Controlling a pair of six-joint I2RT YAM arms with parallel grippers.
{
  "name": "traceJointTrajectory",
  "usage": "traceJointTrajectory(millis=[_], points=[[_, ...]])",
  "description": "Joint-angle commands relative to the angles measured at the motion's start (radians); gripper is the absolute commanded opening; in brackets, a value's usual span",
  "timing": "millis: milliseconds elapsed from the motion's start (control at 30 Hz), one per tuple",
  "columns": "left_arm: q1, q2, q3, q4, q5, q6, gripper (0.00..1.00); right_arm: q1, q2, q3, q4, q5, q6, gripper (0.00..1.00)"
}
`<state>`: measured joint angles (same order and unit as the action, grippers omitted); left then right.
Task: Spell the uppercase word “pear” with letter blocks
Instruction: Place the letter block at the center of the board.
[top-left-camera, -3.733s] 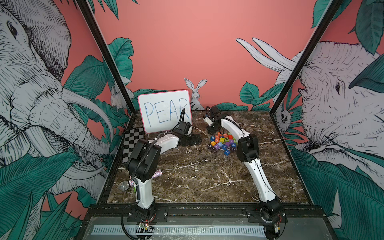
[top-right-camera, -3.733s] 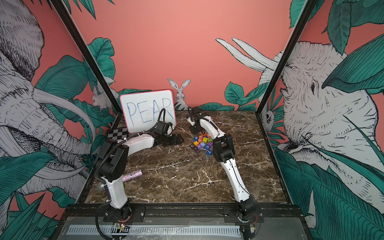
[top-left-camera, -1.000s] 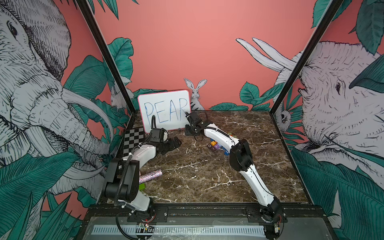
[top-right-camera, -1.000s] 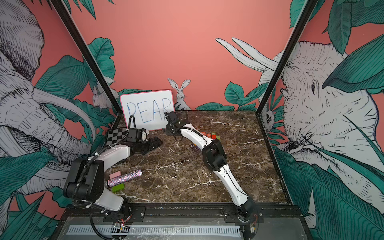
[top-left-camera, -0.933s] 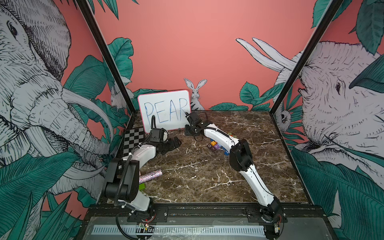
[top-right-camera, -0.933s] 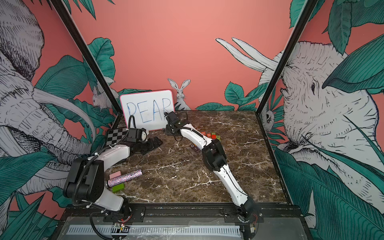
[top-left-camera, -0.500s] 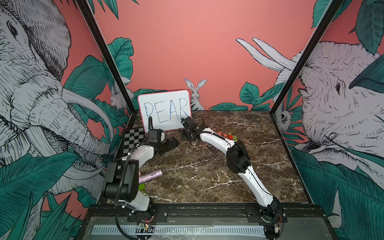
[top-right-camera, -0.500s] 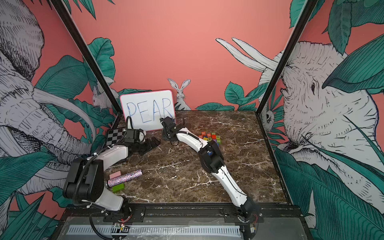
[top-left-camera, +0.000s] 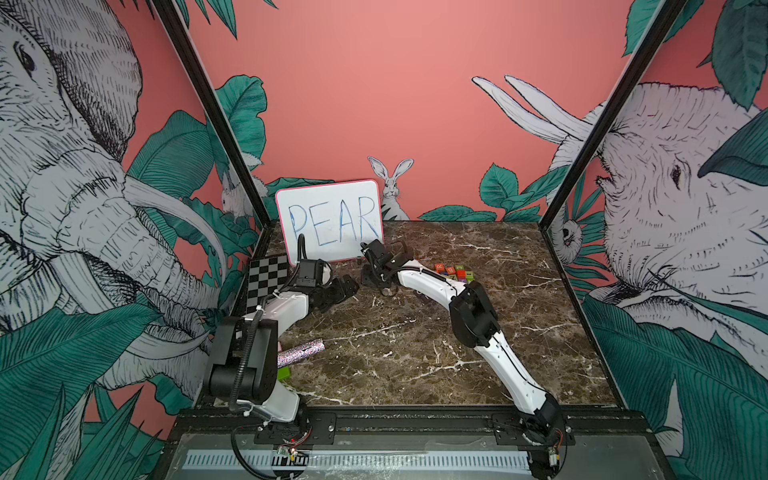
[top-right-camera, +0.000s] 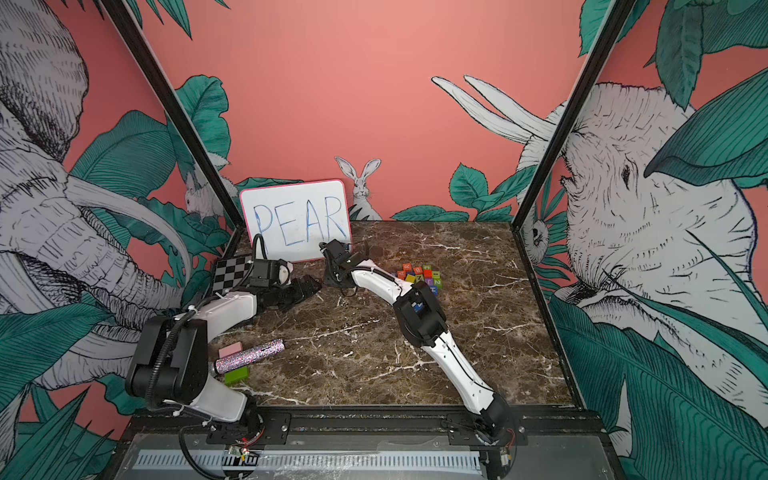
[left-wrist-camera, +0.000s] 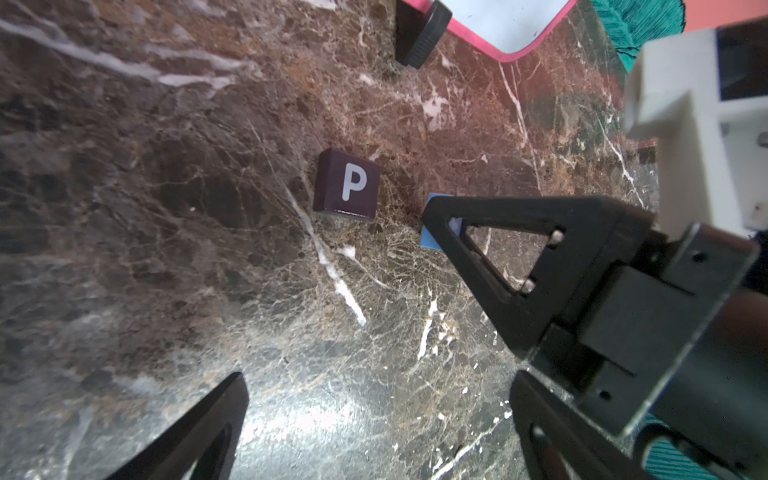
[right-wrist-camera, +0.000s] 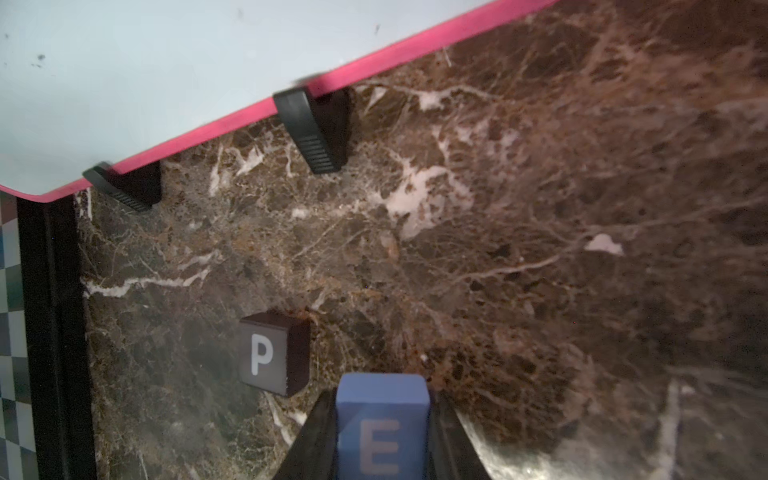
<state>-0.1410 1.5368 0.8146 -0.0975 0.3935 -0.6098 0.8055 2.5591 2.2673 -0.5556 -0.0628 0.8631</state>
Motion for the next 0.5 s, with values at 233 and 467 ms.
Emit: traceJointTrajectory(millis=[233,467], points=[[0.006,-0.039,-0.004,0.005,0.007,-0.001,0.99,0.014,-0.008,-0.003,0.019,0.035,0.022,0.18],[0.005,-0.033,0.000,0.009,0.018,0.002,0.99,0.018,0.001,0.001,0.022,0.031,0.030,0.18]])
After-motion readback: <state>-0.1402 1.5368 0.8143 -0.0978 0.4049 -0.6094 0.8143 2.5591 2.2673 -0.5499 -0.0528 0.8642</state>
